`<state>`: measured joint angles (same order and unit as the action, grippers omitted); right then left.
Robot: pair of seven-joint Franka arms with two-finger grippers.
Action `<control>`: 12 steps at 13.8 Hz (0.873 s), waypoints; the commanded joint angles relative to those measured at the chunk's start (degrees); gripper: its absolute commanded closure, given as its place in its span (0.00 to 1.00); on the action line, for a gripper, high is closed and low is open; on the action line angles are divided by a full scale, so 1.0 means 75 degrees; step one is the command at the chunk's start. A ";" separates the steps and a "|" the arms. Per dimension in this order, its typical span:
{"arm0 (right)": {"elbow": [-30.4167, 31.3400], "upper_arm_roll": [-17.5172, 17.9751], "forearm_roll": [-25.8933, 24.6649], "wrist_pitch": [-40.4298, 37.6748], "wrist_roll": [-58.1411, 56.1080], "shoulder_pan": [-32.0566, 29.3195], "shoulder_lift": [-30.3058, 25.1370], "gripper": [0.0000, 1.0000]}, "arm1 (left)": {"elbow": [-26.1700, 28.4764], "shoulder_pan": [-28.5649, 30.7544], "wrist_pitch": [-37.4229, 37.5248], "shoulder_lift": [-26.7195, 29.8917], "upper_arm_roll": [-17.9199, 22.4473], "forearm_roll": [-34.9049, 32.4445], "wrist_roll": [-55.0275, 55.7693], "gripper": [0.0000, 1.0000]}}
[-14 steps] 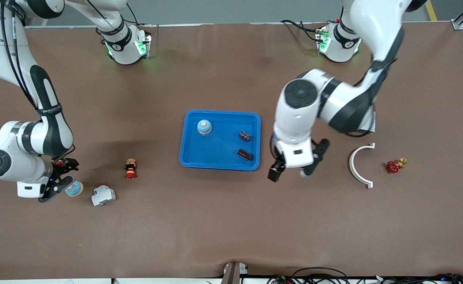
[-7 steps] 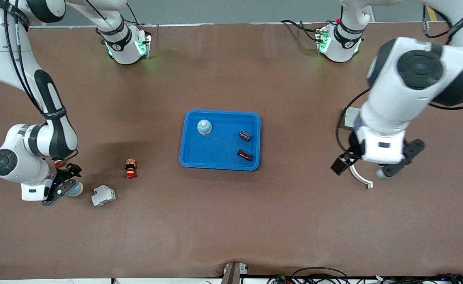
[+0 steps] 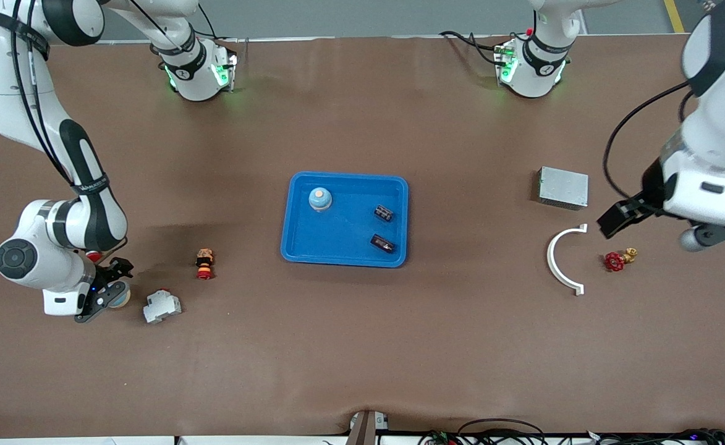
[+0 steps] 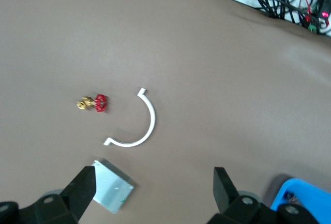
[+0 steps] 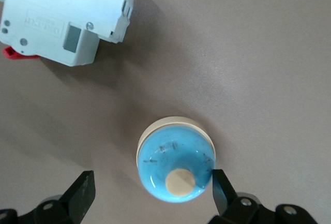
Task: Place electrolytic capacitor and blue bell in tray
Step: 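Raise the left arm to rest while the right gripper grasps the bell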
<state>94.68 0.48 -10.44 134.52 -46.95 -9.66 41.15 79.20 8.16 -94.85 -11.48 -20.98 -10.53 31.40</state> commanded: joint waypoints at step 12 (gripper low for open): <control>-0.0472 0.0123 0.0150 0.0122 -0.0197 -0.0106 0.0479 0.00 | 0.1239 -0.1298 0.0998 0.1858 0.2282 0.1005 -0.3143 0.00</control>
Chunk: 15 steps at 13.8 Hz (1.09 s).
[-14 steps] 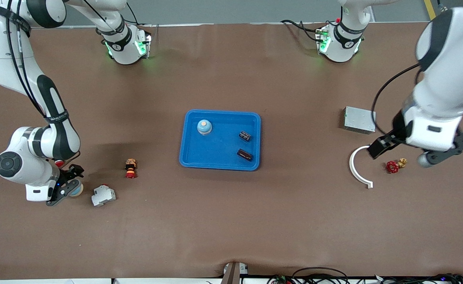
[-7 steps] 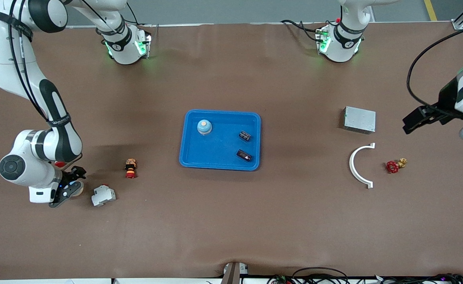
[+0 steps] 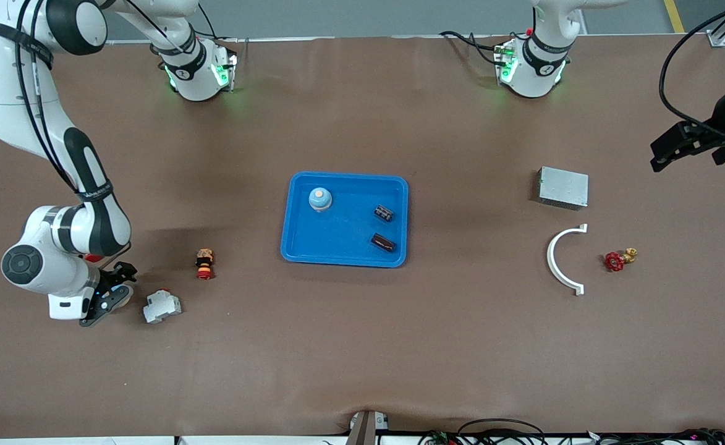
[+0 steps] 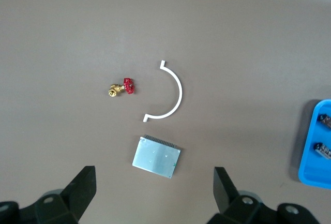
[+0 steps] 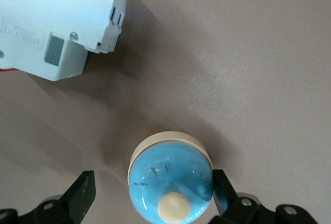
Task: Place electrolytic capacitor and blue bell in tray
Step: 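Lift the second blue bell with the right gripper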
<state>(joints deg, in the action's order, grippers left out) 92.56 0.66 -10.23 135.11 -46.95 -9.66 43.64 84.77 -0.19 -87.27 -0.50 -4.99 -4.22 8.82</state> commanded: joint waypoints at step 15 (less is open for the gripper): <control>-0.0307 0.0228 0.1021 -0.1313 -0.0198 0.0068 -0.0345 0.98 | 0.0498 -0.0185 -0.0037 0.0453 0.0044 0.0528 -0.0192 0.00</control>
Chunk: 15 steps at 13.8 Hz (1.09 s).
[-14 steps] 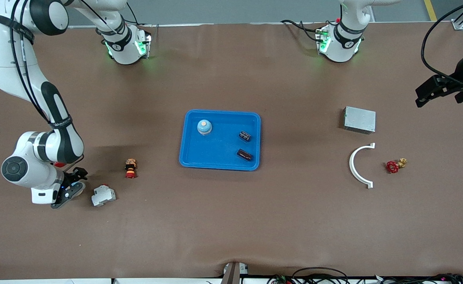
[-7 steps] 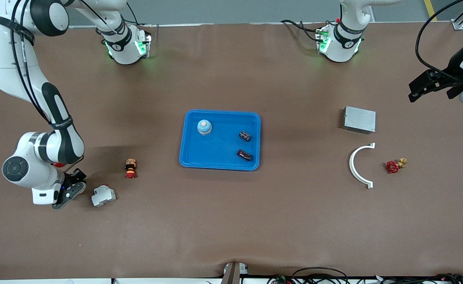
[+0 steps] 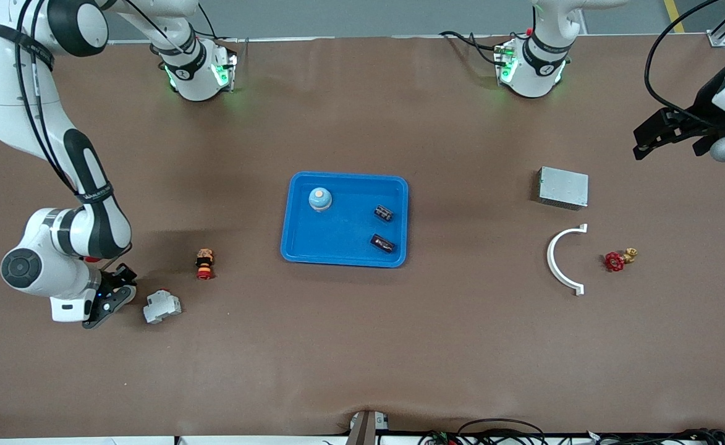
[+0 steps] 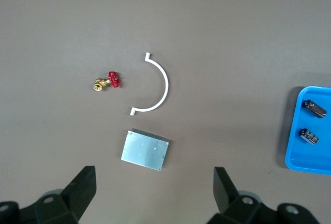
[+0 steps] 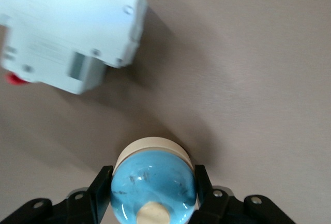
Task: Place electrolytic capacitor and blue bell in tray
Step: 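Lift the second blue bell with the right gripper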
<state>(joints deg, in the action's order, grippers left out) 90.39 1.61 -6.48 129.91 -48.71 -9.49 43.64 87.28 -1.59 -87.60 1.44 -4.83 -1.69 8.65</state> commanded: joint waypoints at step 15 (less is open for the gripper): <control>-0.0496 0.0101 0.1402 -0.3130 0.8410 0.3383 -0.1636 0.99 | -0.0200 -0.0010 -0.0051 -0.0075 0.0035 0.0050 -0.0181 0.00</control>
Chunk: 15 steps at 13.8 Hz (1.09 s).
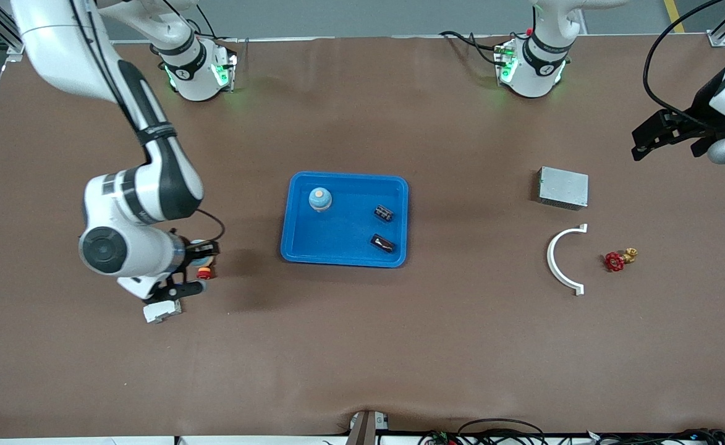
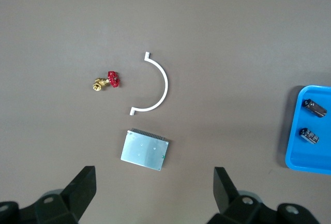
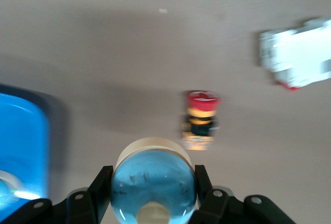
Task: Place electrolytic capacitor and blue bell in tray
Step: 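Lift the second blue bell with the right gripper, then carry the bell over the blue tray with the right gripper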
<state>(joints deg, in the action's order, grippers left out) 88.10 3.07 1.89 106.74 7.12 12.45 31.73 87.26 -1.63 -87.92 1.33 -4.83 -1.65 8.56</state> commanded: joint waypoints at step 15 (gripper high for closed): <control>-0.0543 -0.0093 0.0228 0.0990 0.3410 0.2346 0.1112 0.98 | -0.0173 0.0030 0.0167 0.0092 0.0023 0.0126 -0.0028 0.00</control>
<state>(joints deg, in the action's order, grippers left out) 85.12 2.99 3.15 114.62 32.37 27.97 39.00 86.00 -1.42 -87.76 1.39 -4.73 -1.65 8.56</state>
